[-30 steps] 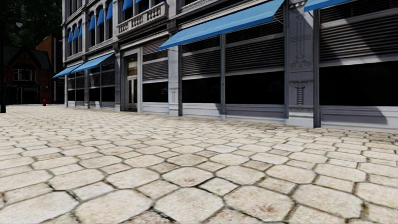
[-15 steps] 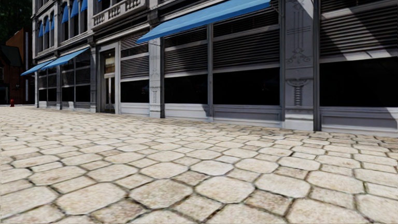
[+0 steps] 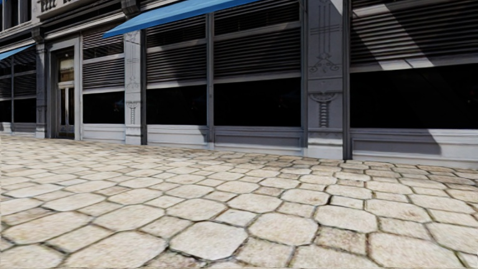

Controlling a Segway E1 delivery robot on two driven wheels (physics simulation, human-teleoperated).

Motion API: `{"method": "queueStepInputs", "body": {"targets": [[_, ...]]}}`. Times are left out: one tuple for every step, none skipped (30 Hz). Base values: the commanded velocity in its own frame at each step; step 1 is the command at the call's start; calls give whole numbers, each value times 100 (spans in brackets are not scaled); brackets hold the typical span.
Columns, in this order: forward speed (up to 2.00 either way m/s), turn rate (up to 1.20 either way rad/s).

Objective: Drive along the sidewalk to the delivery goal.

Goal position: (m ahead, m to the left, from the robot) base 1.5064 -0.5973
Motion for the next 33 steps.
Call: {"method": "queueStepInputs", "body": {"targets": [[126,-60],[126,-60],[126,-60],[126,-60],[126,-60],[126,-60],[126,-60],[126,-60],[126,-60],[126,-60],[126,-60],[126,-60],[126,-60],[126,-60],[126,-60],[126,-60],[126,-60],[126,-60],[126,-60],[126,-60],[126,-60],[126,-60],[126,-60],[126,-60],[126,-60],[126,-60],[126,-60],[126,-60],[126,-60],[126,-59],[126,-57],[114,-3],[26,0]]}}
